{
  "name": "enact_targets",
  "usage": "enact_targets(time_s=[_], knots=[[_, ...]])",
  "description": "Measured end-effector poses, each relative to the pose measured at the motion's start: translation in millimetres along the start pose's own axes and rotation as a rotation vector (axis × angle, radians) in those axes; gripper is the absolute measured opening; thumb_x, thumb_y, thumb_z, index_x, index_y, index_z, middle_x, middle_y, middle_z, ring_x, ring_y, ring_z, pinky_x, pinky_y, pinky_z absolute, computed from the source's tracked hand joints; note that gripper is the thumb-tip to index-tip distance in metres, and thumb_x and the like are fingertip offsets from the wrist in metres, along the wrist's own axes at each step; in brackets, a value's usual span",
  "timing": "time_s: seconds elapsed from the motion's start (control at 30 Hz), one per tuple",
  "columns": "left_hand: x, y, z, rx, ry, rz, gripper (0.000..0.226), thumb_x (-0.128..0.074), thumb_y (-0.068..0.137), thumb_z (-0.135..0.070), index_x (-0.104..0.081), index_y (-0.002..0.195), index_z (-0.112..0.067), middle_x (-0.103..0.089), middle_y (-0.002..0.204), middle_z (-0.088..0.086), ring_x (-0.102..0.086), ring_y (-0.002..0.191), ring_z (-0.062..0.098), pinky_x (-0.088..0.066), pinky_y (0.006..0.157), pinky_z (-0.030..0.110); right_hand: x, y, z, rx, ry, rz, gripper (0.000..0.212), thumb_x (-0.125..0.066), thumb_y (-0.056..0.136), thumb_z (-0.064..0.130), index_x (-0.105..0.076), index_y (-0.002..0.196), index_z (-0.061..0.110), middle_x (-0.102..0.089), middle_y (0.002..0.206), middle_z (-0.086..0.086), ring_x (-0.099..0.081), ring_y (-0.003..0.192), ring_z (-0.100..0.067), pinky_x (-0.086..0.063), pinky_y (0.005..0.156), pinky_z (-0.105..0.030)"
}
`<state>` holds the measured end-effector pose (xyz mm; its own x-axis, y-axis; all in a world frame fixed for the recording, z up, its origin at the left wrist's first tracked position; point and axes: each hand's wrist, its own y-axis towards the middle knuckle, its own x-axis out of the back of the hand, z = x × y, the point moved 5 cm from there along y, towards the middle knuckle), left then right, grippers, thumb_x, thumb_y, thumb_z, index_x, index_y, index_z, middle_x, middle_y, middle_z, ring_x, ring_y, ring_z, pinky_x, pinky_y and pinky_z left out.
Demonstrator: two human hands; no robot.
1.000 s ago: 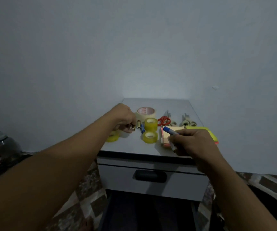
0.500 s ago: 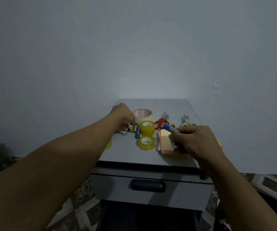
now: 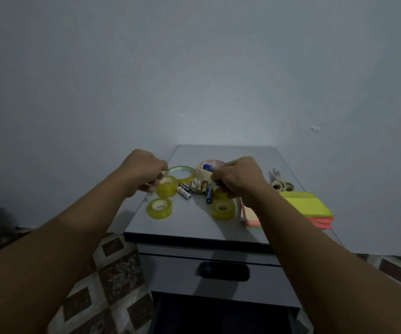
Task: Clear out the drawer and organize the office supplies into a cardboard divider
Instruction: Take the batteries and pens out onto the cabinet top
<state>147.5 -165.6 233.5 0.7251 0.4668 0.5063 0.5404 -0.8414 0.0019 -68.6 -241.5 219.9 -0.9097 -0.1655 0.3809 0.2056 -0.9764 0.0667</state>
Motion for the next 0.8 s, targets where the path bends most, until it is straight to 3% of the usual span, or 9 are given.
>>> enact_targets(time_s=[0.1,0.2,0.3,0.47,0.6,0.7,0.8], knots=[[10,-10,24,0.065,-0.034,0.021,0.019,-0.062,0.093,-0.013,-0.065,0.101,0.004,-0.065,0.079,0.016,-0.057,0.06,0.023,-0.048,0.05,0.028,-31,10,6,-0.007,-0.075,0.026,0.029,-0.075,0.062,0.015,-0.071,0.085,-0.004,-0.073,0.075,-0.017,-0.073,0.071,-0.031,-0.062,0.064,-0.05],[10,-15,44,0.125,-0.053,0.049,0.013,-0.062,0.094,-0.012,-0.064,0.093,0.001,-0.062,0.077,0.017,-0.053,0.056,0.022,-0.046,0.049,0.029,-62,13,4,-0.06,-0.079,0.072,0.029,-0.07,0.074,0.008,-0.066,0.091,-0.016,-0.071,0.065,-0.019,-0.069,0.051,-0.028,-0.061,0.053,-0.042],[5,-16,55,0.16,-0.076,0.08,0.015,-0.062,0.094,-0.013,-0.062,0.09,0.001,-0.061,0.077,0.018,-0.054,0.054,0.023,-0.052,0.049,0.03,-82,15,0,-0.037,-0.158,0.089,0.021,-0.069,0.074,0.014,-0.071,0.079,-0.006,-0.072,0.065,-0.016,-0.073,0.062,-0.029,-0.063,0.065,-0.045],[2,-17,60,0.168,-0.139,0.081,0.016,-0.064,0.093,-0.015,-0.062,0.09,0.0,-0.061,0.079,0.017,-0.058,0.058,0.024,-0.059,0.059,0.035,-89,15,-10,-0.067,-0.17,0.047,0.029,-0.076,0.072,0.024,-0.071,0.083,-0.002,-0.073,0.074,-0.016,-0.073,0.066,-0.03,-0.063,0.061,-0.047],[3,-19,61,0.167,-0.155,0.079,0.016,-0.063,0.094,-0.016,-0.061,0.089,-0.001,-0.061,0.079,0.016,-0.059,0.06,0.023,-0.06,0.062,0.035,-74,12,0,0.017,-0.283,-0.035,0.026,-0.074,0.078,0.022,-0.068,0.086,-0.002,-0.072,0.078,-0.014,-0.07,0.066,-0.025,-0.062,0.062,-0.039],[3,-22,60,0.171,-0.158,0.084,0.017,-0.064,0.094,-0.016,-0.061,0.09,-0.001,-0.06,0.079,0.015,-0.059,0.059,0.022,-0.059,0.058,0.033,-64,13,6,0.076,-0.437,-0.023,0.025,-0.071,0.082,0.021,-0.062,0.089,0.0,-0.068,0.079,-0.01,-0.061,0.058,-0.017,-0.047,0.044,-0.025],[2,-26,56,0.169,-0.163,0.092,0.017,-0.065,0.093,-0.017,-0.06,0.089,-0.001,-0.06,0.078,0.015,-0.058,0.058,0.021,-0.058,0.054,0.031,-56,11,7,0.081,-0.509,0.006,0.031,-0.075,0.08,0.026,-0.059,0.092,0.003,-0.066,0.088,-0.009,-0.06,0.061,-0.013,-0.038,0.04,-0.021]])
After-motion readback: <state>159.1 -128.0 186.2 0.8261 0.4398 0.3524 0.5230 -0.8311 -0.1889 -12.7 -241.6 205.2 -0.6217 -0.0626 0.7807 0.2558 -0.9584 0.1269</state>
